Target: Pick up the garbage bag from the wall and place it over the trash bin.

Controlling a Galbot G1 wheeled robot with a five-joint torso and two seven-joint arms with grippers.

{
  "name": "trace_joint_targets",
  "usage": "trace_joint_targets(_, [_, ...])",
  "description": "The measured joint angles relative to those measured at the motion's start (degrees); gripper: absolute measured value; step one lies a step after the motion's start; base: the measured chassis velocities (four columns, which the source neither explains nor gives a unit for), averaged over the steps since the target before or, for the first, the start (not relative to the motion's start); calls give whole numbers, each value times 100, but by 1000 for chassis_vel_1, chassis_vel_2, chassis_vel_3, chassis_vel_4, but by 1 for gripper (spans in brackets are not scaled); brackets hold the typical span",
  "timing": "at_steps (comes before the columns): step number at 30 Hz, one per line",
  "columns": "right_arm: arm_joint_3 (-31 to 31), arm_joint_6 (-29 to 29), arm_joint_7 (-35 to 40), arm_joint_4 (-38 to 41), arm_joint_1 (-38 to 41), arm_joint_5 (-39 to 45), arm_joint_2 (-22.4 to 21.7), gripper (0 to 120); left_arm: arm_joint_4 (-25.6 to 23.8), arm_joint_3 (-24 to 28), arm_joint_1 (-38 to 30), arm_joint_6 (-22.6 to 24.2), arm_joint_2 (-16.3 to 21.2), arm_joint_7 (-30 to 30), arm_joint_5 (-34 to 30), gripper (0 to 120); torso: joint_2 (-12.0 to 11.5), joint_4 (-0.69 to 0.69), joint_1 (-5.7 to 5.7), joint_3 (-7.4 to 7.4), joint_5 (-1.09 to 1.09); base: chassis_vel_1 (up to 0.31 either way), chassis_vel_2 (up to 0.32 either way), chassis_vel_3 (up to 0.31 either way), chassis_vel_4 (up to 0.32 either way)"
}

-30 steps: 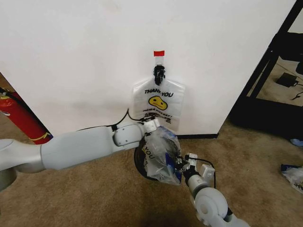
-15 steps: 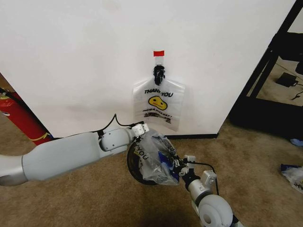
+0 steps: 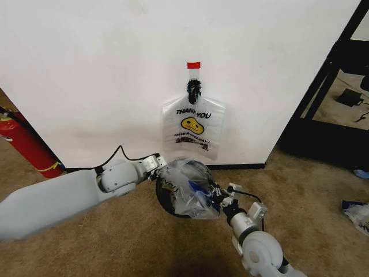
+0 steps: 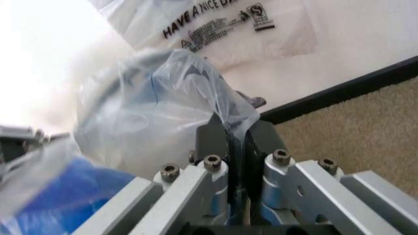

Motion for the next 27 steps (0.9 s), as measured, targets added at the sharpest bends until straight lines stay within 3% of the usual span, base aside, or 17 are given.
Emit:
trace_joint_targets(3, [52, 29, 6, 20, -2, 239, 1, 1, -104, -301, 298, 0, 242, 21, -203, 0, 0, 4, 0, 0, 0, 0, 0, 0, 0])
trace_joint_targets(8, [51, 64, 54, 1, 7, 253, 27, 1, -233, -465, 475, 2, 311, -24, -263, 2, 0, 2, 0, 0, 0, 0, 0, 0, 0])
trace_joint_targets(17, [10, 181, 167, -160, 45, -130, 138, 1, -620, -723, 514, -101, 293, -629, -399, 32, 0, 1, 0, 0, 1, 0, 0, 0, 0])
trace_joint_targets(24, [5, 188, 254, -248, 85, -209, 178, 1, -1047, -1601, 1242, -345, 554, -841, 73, 58, 0, 3, 0, 0, 1, 0, 0, 0, 0])
trace_joint_targets(27, [11, 168, 255, -266, 94, -268, 139, 1, -1527, -2115, 1870, -915, 742, -563, 156, 71, 0, 5, 0, 0, 0, 0, 0, 0, 0])
